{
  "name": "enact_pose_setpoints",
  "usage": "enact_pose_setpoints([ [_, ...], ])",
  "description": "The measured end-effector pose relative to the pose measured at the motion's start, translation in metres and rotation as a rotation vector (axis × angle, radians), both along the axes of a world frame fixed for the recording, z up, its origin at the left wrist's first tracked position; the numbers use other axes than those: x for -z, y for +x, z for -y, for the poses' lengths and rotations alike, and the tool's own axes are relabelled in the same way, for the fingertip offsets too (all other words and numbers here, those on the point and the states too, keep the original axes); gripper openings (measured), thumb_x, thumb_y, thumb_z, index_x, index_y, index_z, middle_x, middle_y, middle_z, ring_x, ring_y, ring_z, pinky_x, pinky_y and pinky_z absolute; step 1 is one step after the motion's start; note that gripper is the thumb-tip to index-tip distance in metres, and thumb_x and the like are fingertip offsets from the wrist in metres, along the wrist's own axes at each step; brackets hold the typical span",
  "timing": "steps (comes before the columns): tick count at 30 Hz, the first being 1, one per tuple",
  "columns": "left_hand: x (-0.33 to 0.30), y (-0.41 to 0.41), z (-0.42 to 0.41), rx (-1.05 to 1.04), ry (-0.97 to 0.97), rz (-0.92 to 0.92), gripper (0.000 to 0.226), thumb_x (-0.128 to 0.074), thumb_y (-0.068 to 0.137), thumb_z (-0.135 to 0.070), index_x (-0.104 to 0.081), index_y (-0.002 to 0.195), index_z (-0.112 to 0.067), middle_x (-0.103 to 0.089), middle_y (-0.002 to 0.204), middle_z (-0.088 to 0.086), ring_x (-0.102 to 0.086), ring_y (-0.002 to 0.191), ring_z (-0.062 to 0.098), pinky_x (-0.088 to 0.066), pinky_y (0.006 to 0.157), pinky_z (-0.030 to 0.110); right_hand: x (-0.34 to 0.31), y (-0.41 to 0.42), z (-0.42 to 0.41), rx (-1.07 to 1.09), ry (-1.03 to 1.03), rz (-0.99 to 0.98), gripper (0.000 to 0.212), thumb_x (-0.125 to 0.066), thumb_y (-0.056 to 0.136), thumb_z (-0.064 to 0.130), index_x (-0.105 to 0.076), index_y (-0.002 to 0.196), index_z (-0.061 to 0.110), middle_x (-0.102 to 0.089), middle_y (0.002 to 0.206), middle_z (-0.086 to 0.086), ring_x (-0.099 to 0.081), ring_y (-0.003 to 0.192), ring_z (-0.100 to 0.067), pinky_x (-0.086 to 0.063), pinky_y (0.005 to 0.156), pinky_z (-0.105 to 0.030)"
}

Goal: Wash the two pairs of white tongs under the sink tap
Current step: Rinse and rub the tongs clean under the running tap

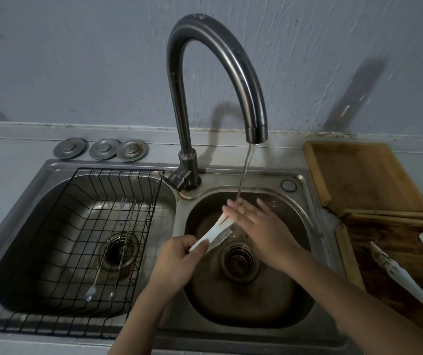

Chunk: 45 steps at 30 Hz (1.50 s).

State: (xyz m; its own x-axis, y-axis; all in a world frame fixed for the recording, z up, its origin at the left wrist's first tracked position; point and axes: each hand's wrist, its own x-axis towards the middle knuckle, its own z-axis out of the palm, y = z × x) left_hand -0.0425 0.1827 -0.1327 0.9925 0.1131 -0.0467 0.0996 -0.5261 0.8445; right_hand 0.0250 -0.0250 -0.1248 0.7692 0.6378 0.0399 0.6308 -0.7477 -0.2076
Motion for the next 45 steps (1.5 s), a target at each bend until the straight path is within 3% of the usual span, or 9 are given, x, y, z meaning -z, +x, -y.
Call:
enact_pose_setpoints([
  [3, -0.004, 0.006, 0.007, -0.001, 0.044, 0.000, 0.046, -0.062, 0.085, -0.033, -0.044, 0.043, -0.026, -0.039, 0.038, -0.011, -0.038, 0.039, 0.004, -0.029, 0.040, 0.015, -0.010, 0.000, -0.003, 0.162, 0.129, -0.054, 0.076, -0.048, 0.086, 0.004, -0.007, 0.146, 0.026, -0.012, 0.157, 0.005, 0.003, 0.139, -0.003, 0.000, 0.118, -0.031],
  [8, -0.008, 0.008, 0.007, -0.016, 0.135, 0.026, 0.045, -0.061, 0.084, -0.038, -0.044, 0.044, -0.023, -0.046, 0.040, -0.014, -0.044, 0.041, 0.004, -0.034, 0.042, 0.016, -0.013, -0.028, -0.012, -0.042, 0.220, -0.006, 0.065, -0.047, 0.079, -0.003, -0.036, 0.140, 0.015, -0.038, 0.148, -0.006, -0.021, 0.137, -0.012, -0.014, 0.113, -0.035],
  [14, -0.014, 0.014, 0.012, -0.032, 0.198, 0.047, 0.042, -0.057, 0.083, -0.044, -0.050, 0.053, -0.016, -0.042, 0.043, -0.006, -0.045, 0.045, 0.007, -0.030, 0.042, 0.019, -0.024, -0.016, -0.014, 0.191, 0.319, -0.005, 0.051, -0.049, 0.088, 0.005, -0.042, 0.138, 0.013, -0.042, 0.146, -0.009, -0.030, 0.138, -0.020, -0.024, 0.114, -0.033],
  [18, -0.015, 0.014, 0.006, -0.050, 0.183, 0.058, 0.041, -0.058, 0.082, -0.043, -0.053, 0.057, -0.011, -0.044, 0.045, -0.004, -0.046, 0.047, 0.009, -0.031, 0.044, 0.019, -0.025, -0.026, -0.020, -0.025, 0.269, 0.131, 0.042, -0.057, 0.077, 0.004, -0.061, 0.119, 0.007, -0.063, 0.122, -0.014, -0.055, 0.120, -0.029, -0.041, 0.102, -0.043],
  [22, -0.015, 0.013, 0.002, -0.069, 0.102, 0.076, 0.041, -0.059, 0.082, -0.041, -0.048, 0.053, -0.014, -0.042, 0.043, -0.010, -0.041, 0.042, 0.005, -0.028, 0.041, 0.018, -0.032, -0.003, -0.009, 0.182, 0.296, 0.145, 0.043, -0.056, 0.082, -0.003, -0.058, 0.123, 0.007, -0.060, 0.125, -0.013, -0.051, 0.121, -0.027, -0.041, 0.105, -0.047],
  [29, -0.016, 0.019, 0.009, -0.080, 0.144, 0.174, 0.037, -0.056, 0.080, -0.048, -0.057, 0.057, -0.019, -0.049, 0.047, -0.005, -0.047, 0.046, 0.007, -0.031, 0.043, 0.019, -0.032, -0.011, -0.014, -0.042, 0.269, 0.308, 0.037, -0.048, 0.078, 0.006, -0.064, 0.112, 0.007, -0.067, 0.109, -0.012, -0.060, 0.107, -0.028, -0.048, 0.096, -0.045],
  [35, -0.010, 0.021, 0.017, -0.006, 0.040, 0.226, 0.028, -0.067, 0.084, -0.029, -0.065, 0.056, -0.032, -0.055, 0.101, -0.016, -0.052, 0.100, -0.010, -0.037, 0.072, 0.001, -0.034, 0.001, 0.003, 0.132, 0.263, 0.325, 0.043, -0.058, 0.075, 0.000, -0.060, 0.117, 0.008, -0.061, 0.115, -0.014, -0.057, 0.105, -0.028, -0.049, 0.091, -0.042],
  [41, -0.003, 0.017, 0.023, -0.046, 0.005, 0.275, 0.036, -0.059, 0.085, -0.042, -0.066, 0.061, -0.016, -0.062, 0.059, -0.008, -0.060, 0.060, 0.001, -0.047, 0.055, 0.023, -0.034, -0.012, 0.000, -0.142, 0.166, 0.376, 0.038, -0.044, 0.081, 0.008, -0.067, 0.111, 0.008, -0.069, 0.111, -0.010, -0.060, 0.111, -0.026, -0.046, 0.099, -0.042],
  [45, -0.001, 0.015, 0.020, -0.095, 0.029, 0.252, 0.048, -0.054, 0.083, -0.052, -0.048, 0.052, -0.016, -0.044, 0.048, -0.007, -0.042, 0.044, 0.005, -0.032, 0.043, 0.027, -0.044, 0.003, 0.005, 0.045, 0.246, 0.353, 0.038, -0.054, 0.074, -0.002, -0.066, 0.109, 0.006, -0.067, 0.108, -0.012, -0.061, 0.108, -0.028, -0.050, 0.092, -0.047],
])
